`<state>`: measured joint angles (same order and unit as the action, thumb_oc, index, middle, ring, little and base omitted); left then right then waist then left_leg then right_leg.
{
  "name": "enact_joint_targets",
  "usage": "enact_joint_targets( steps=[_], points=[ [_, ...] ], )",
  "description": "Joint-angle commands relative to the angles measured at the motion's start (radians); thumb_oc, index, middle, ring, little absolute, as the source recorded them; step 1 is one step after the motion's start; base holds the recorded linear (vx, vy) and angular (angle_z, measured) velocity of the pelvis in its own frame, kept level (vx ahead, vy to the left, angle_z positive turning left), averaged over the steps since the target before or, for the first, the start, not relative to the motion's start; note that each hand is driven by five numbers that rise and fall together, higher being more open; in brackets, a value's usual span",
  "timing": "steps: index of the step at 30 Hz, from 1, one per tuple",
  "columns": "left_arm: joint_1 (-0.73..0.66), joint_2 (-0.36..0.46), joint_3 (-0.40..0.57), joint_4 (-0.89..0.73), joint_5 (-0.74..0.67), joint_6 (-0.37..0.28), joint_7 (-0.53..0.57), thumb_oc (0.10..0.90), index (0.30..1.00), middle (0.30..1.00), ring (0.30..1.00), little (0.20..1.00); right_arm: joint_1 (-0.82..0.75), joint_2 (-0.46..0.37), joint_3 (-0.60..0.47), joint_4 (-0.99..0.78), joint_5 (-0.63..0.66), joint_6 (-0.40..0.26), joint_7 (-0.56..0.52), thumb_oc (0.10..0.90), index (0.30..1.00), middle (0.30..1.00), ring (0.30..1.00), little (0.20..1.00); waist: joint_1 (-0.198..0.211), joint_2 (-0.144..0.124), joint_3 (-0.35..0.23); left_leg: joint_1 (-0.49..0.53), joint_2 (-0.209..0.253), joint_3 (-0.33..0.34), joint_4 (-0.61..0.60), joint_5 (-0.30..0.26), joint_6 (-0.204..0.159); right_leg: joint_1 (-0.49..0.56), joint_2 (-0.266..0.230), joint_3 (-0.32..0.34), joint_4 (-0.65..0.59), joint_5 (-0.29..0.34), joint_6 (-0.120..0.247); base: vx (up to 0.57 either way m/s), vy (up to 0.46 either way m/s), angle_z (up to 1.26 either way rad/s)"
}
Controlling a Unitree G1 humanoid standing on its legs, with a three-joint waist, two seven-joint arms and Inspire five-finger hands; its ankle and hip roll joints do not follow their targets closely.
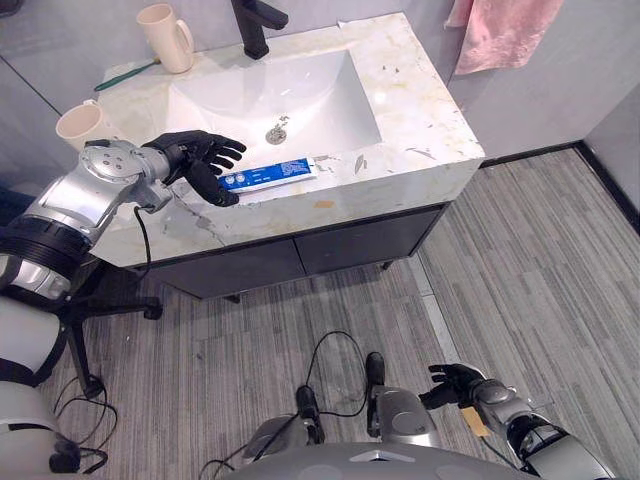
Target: Organize the bathroom.
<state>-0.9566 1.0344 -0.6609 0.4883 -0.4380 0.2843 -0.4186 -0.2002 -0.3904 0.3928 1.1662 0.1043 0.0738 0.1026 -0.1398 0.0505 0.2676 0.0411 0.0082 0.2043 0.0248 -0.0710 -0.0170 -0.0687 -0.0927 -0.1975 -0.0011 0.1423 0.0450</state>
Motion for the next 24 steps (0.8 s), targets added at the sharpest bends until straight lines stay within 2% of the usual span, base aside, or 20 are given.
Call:
enact_joint_targets(
  steps=[1, 10, 17, 20, 23, 24],
  points=[
    [-0.128, 0.006, 0.048, 0.006, 0.073, -0.030, 0.026, 0.400, 0.300, 0.300, 0.300, 0.300, 0.012, -0.030, 0.002, 0.017, 0.036, -0.022, 0.007, 0.800, 0.900, 0.900, 0.900, 0.900, 0.005, 0.008, -0.034, -0.020, 0.053, 0.096, 0.176, -0.047, 0.013, -0.085, -0.041, 0.051, 0.076, -0.096, 0.107, 0.01, 0.006, -0.03],
    [-0.132, 0.002, 0.036, 0.046, 0.073, -0.047, 0.032, 0.400, 0.300, 0.300, 0.300, 0.300, 0.003, -0.041, -0.006, -0.001, 0.062, -0.027, 0.003, 0.800, 0.900, 0.900, 0.900, 0.900, -0.009, 0.015, 0.002, -0.027, 0.052, 0.110, 0.170, -0.061, 0.017, -0.123, -0.056, 0.051, 0.102, -0.094, 0.111, -0.02, 0.010, -0.02],
    [-0.098, -0.007, 0.060, 0.043, 0.051, -0.053, 0.041, 0.400, 0.300, 0.300, 0.300, 0.300, 0.017, -0.038, -0.020, 0.006, 0.067, -0.038, -0.008, 0.800, 0.900, 0.900, 0.900, 0.900, -0.015, 0.018, -0.001, -0.021, 0.052, 0.114, 0.163, -0.053, 0.016, -0.125, -0.054, 0.052, 0.100, -0.096, 0.108, 0.01, 0.002, 0.02],
    [-0.072, -0.013, 0.089, 0.024, -0.026, -0.042, 0.053, 0.400, 0.300, 0.300, 0.300, 0.300, 0.028, -0.036, -0.028, 0.008, 0.068, -0.037, -0.017, 0.800, 0.900, 0.900, 0.900, 0.900, -0.018, 0.017, -0.009, -0.013, 0.053, 0.112, 0.159, -0.051, 0.014, -0.112, -0.049, 0.052, 0.093, -0.100, 0.106, 0.05, 0.005, 0.01],
    [-0.043, -0.025, 0.129, -0.010, -0.160, -0.029, 0.087, 0.400, 0.300, 0.300, 0.300, 0.300, 0.039, -0.032, -0.037, 0.013, 0.076, -0.036, -0.031, 0.800, 0.900, 0.900, 0.900, 0.900, -0.018, 0.013, -0.017, -0.008, 0.055, 0.111, 0.157, -0.048, 0.013, -0.100, -0.046, 0.052, 0.087, -0.103, 0.104, 0.06, -0.005, -0.01],
    [-0.027, -0.033, 0.152, -0.031, -0.261, -0.038, 0.110, 0.400, 0.300, 0.300, 0.300, 0.300, 0.046, -0.030, -0.043, 0.015, 0.090, -0.036, -0.049, 0.800, 0.900, 0.900, 0.900, 0.900, -0.018, 0.011, -0.023, -0.004, 0.055, 0.109, 0.153, -0.048, 0.012, -0.096, -0.044, 0.053, 0.083, -0.104, 0.103, 0.09, -0.004, 0.03]
  ],
)
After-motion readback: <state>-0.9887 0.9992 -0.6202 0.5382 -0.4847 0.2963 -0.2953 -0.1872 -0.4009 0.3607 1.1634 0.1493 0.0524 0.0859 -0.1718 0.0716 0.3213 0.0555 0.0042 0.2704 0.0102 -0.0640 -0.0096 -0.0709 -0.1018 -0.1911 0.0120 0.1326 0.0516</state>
